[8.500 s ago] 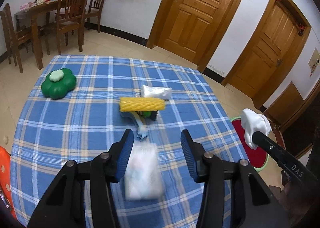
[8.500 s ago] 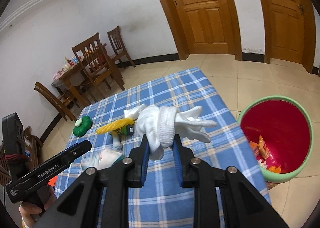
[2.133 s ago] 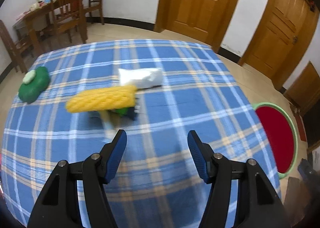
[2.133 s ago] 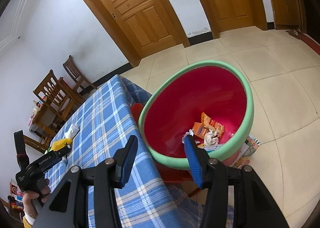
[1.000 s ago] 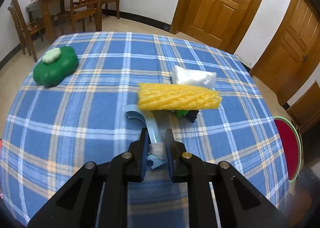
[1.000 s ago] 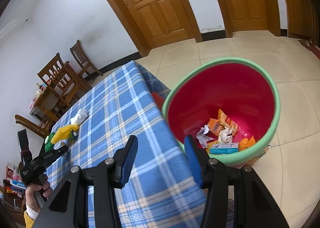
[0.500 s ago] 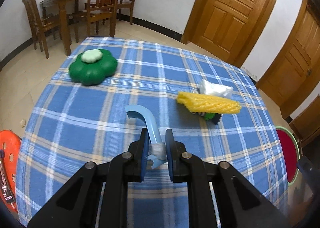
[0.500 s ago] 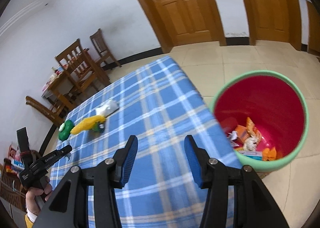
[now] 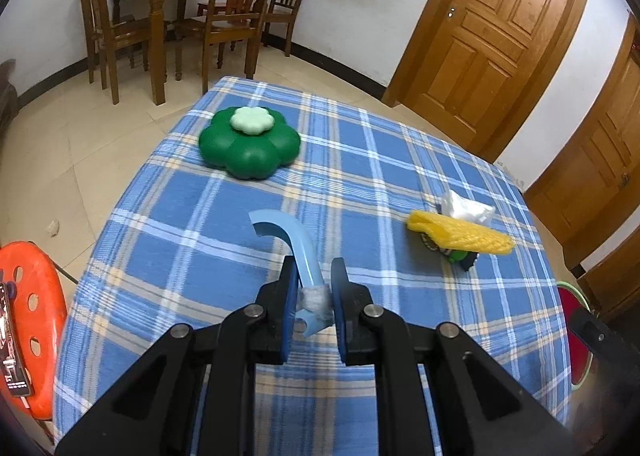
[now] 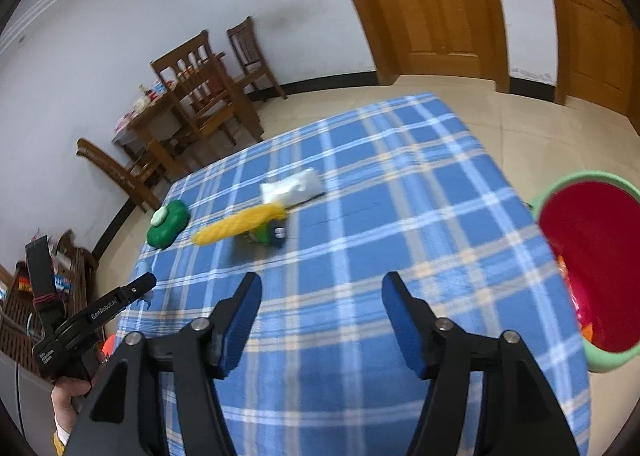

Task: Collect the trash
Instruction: 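Grasp the blue plastic hook with the left gripper while the right gripper approaches the yellow corn toy, then grasp the yellow corn toy with the right gripper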

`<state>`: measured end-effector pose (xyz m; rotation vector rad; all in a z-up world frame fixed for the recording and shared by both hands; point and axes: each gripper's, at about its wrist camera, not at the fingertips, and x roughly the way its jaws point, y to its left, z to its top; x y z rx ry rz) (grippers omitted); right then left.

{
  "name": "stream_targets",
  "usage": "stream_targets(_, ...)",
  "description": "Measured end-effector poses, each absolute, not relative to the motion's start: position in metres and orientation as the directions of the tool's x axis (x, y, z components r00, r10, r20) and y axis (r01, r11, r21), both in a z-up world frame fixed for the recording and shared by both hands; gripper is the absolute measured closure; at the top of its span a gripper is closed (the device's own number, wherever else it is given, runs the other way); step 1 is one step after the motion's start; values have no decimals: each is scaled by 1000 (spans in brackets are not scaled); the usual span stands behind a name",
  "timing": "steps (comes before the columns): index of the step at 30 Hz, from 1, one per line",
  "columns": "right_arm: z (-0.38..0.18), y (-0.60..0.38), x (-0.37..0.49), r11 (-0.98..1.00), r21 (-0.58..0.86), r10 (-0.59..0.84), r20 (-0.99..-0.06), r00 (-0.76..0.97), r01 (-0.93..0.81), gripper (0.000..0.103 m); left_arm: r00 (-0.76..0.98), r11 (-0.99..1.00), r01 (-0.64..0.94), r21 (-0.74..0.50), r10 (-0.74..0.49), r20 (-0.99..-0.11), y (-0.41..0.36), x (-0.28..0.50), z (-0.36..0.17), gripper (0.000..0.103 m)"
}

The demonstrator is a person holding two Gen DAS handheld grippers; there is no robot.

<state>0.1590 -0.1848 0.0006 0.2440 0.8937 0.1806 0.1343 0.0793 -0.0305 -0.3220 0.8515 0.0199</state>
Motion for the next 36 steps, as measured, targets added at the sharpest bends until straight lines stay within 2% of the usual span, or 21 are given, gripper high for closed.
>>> stream_targets(6, -1, -152, 179, 957, 274, 277, -749, 602, -100, 16, 658, 944, -158, -291, -120, -744, 91, 135, -36, 87)
stream_targets(9, -2, -137, 188, 957, 264, 283, -746, 602, -123, 10, 657, 940, -160, -301, -126, -743, 95, 136, -38, 87)
stream_targets(24, -26, -91, 234, 956, 269, 289, -781, 553, -121, 10, 652, 936, -155, -316, -143, -745, 100, 139, -45, 87)
stream_targets(28, -35, -92, 244, 951, 299, 294, -797, 528, -77, 25, 649, 936, -153, -316, -145, -747, 100, 140, -47, 87)
stream_targets(33, -46, -98, 250, 942, 332, 310, -811, 496, -46, 59, 644, 936, -156, -317, -147, -751, 100, 142, -49, 87)
stream_targets(36, -49, -100, 249, 937, 346, 327, -811, 485, -53, 71, 643, 935, -157, -317, -147, -752, 100, 142, -50, 87)
